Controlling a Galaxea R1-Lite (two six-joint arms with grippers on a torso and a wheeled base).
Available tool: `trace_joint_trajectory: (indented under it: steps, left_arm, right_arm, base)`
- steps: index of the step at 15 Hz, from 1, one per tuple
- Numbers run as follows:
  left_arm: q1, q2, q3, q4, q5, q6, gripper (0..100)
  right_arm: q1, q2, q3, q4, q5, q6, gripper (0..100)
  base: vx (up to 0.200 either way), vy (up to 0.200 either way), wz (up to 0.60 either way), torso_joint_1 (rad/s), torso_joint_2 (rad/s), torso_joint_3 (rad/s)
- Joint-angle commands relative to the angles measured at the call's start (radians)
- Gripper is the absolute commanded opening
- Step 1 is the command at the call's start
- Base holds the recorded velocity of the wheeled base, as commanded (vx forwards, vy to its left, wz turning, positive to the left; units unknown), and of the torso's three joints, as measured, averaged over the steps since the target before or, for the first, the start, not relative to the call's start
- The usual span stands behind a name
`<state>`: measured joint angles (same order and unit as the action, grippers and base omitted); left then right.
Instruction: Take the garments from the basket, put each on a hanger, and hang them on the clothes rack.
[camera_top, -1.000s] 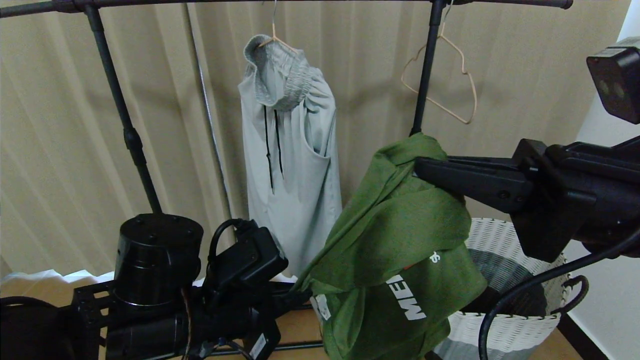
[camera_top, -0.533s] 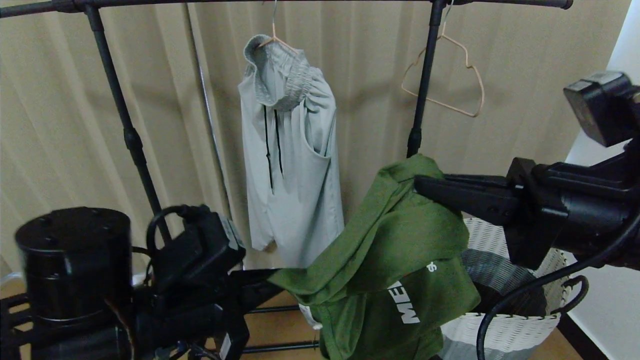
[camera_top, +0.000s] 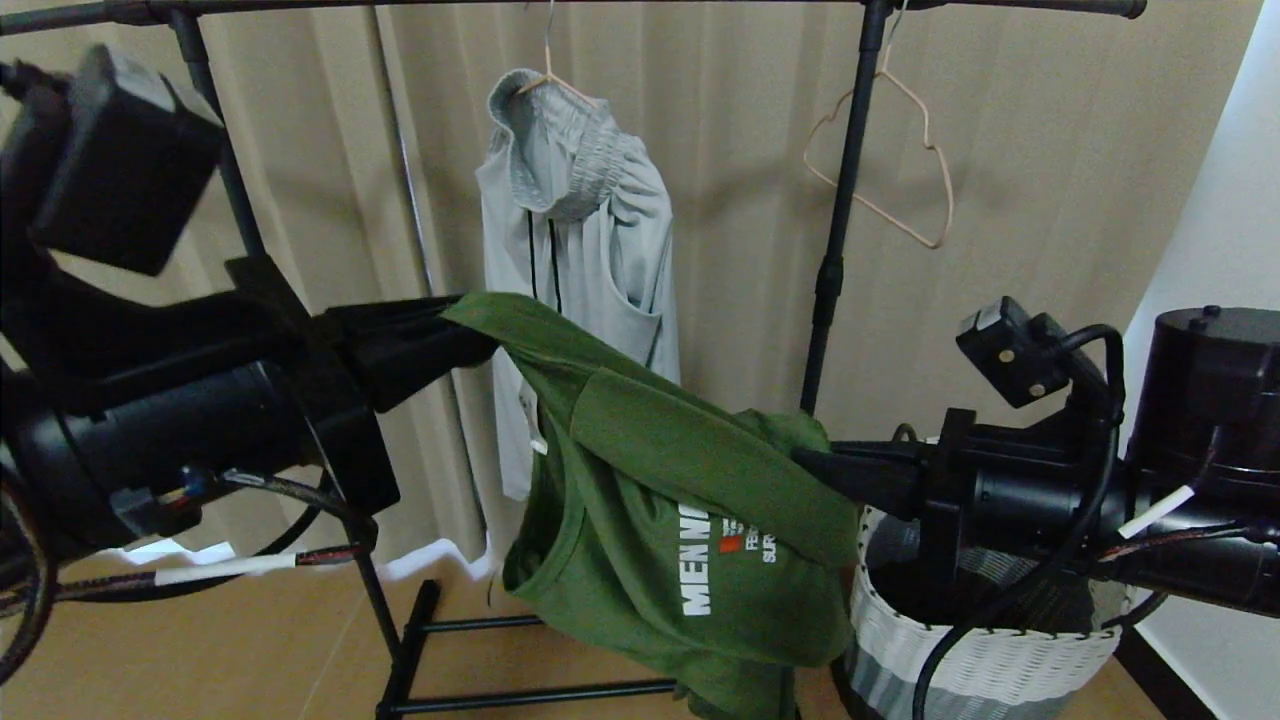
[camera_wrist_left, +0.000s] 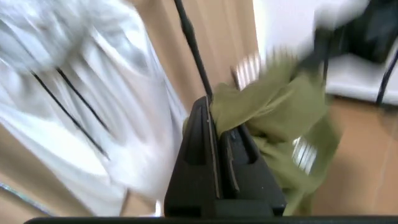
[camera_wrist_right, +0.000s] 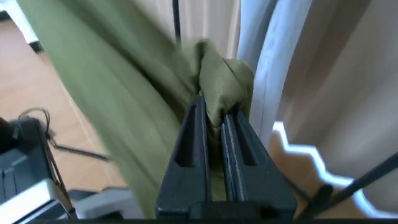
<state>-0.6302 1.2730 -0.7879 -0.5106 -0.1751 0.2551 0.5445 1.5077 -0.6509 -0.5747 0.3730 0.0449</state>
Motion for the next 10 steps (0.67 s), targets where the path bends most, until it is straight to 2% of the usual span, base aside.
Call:
trace_joint_trajectory:
  steps: [1,2,4,6,9,10]
  left_arm:
    - [-0.002,-0.006,-0.068,0.024,0.002,-0.011,0]
    - [-0.002,-0.003,-0.074,0.040,0.002,-0.011,0]
    - [-0.003,0.019,-0.073,0.081,0.006,-0.013,0]
    - [-0.022,0.046,-0.073,0.129,0.060,-0.013,0]
    - [-0.055,0.103,-0.123,0.231,0.223,-0.011,0]
    - [-0.057,0.117,-0.168,0.310,0.261,-0.011,0]
  right_arm:
    - [0.000,0.031,0.014,-0.001,0.000,-0.002,0]
    - [0.002,0.029,0.017,-0.001,0.000,-0.002,100]
    - [0.003,0.029,0.020,-0.002,0.000,0.000,100]
    - [0.005,0.028,0.022,-0.002,0.003,0.000,100]
    - [0.034,0.020,0.014,-0.005,0.009,0.003,100]
    - [0.058,0.019,0.017,-0.030,0.009,0.003,100]
  base:
    - [0.000,0.000,0.00,0.000,0.00,0.000]
    - [0.000,0.000,0.00,0.000,0.00,0.000]
    - [0.000,0.000,0.00,0.000,0.00,0.000]
    - [0.000,0.000,0.00,0.000,0.00,0.000]
    - [0.000,0.000,0.00,0.000,0.00,0.000]
    - [0.000,0.000,0.00,0.000,0.00,0.000]
